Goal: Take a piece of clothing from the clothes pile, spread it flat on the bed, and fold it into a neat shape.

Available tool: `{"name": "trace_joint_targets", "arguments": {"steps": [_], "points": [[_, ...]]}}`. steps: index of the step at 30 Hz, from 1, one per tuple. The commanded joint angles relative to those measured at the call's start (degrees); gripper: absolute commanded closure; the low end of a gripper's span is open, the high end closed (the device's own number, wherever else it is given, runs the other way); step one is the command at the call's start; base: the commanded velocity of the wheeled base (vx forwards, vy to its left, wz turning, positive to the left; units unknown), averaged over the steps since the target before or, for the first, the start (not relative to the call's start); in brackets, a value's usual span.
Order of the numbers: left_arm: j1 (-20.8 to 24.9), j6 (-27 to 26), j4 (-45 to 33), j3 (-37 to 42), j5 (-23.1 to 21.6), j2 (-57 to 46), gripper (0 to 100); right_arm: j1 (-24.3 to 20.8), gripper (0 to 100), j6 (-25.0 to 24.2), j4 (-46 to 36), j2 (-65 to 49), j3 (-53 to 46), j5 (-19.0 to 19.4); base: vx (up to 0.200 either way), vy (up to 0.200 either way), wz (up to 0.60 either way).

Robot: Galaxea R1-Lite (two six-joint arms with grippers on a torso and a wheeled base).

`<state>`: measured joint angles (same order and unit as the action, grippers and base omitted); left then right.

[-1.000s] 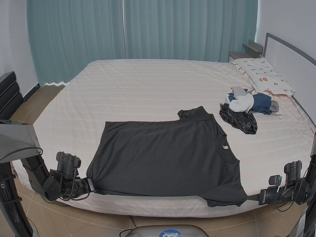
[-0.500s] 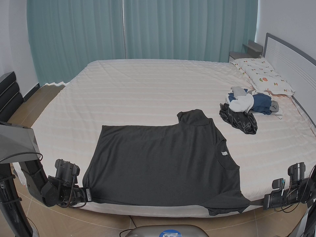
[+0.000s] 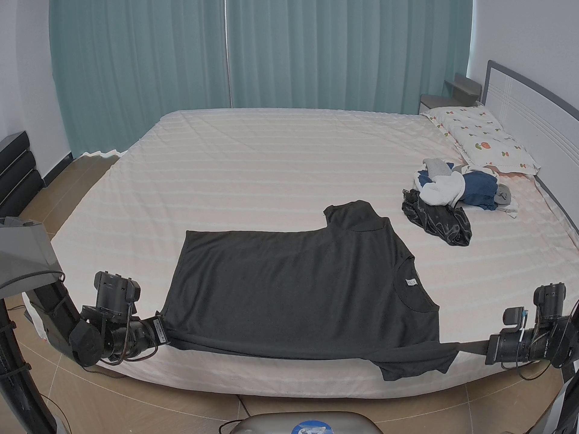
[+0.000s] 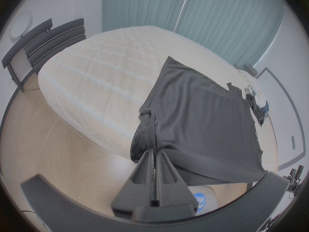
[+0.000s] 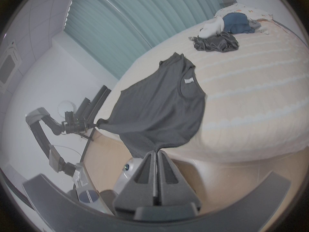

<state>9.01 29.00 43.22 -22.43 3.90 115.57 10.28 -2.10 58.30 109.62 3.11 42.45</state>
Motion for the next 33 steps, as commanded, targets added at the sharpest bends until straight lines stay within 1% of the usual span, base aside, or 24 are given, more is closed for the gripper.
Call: {"name": "trace_joint_targets", "arguments": {"steps": [1,4,6,11,14,16,19,20,21,26,29,33], "points": [[-0.7,1.1,-0.1,-4.2,-0.4,0.1,100,-0.3,100,-4.3,1.3,1.2,5.7,1.8,0.000,0.000,0.00],[-1.0,1.8,-0.1,-7.4,-0.5,1.9,100,-1.0,100,-6.8,1.3,2.9,9.6,1.7,0.000,0.000,0.00],[-1.2,2.2,-0.1,-9.1,-0.5,2.9,100,-1.5,100,-7.6,1.3,4.1,11.6,1.6,0.000,0.000,0.00],[-1.2,2.2,-0.8,-12.5,-0.5,5.3,100,-3.2,100,-8.2,1.3,7.0,15.7,1.1,0.000,0.000,0.00],[-1.2,2.4,-4.5,-17.2,-0.5,7.6,100,-4.4,100,-9.4,0.9,9.9,20.4,-0.3,0.000,0.000,0.00],[-1.3,2.8,-5.2,-18.6,-0.5,8.1,100,-4.7,100,-10.1,0.9,10.8,21.8,-1.1,0.000,0.000,0.00],[-1.3,7.6,-6.5,-24.2,-0.2,10.5,100,-5.4,100,-13.1,1.0,13.8,25.9,-2.1,0.000,0.000,0.00],[-1.3,7.6,-6.5,-24.4,-0.2,10.6,100,-5.4,100,-13.1,1.0,13.9,26.0,-2.1,0.000,0.000,0.00],[-1.2,8.3,-7.3,-25.9,-0.3,11.5,100,-5.4,100,-14.2,1.4,15.0,26.9,-2.1,0.000,0.000,0.00],[-1.1,8.5,-9.8,-29.5,-0.5,14.1,100,-5.4,100,-14.8,1.5,17.5,28.9,-2.1,0.000,0.000,0.00],[-1.1,10.6,-10.0,-32.7,-0.5,16.6,100,-5.4,100,-15.4,1.6,18.9,29.8,-2.7,0.000,0.000,0.00],[-1.1,11.0,-10.4,-32.1,-0.6,16.4,100,-5.3,100,-17.2,4.3,18.2,29.1,-2.7,0.000,0.000,0.00]]}}
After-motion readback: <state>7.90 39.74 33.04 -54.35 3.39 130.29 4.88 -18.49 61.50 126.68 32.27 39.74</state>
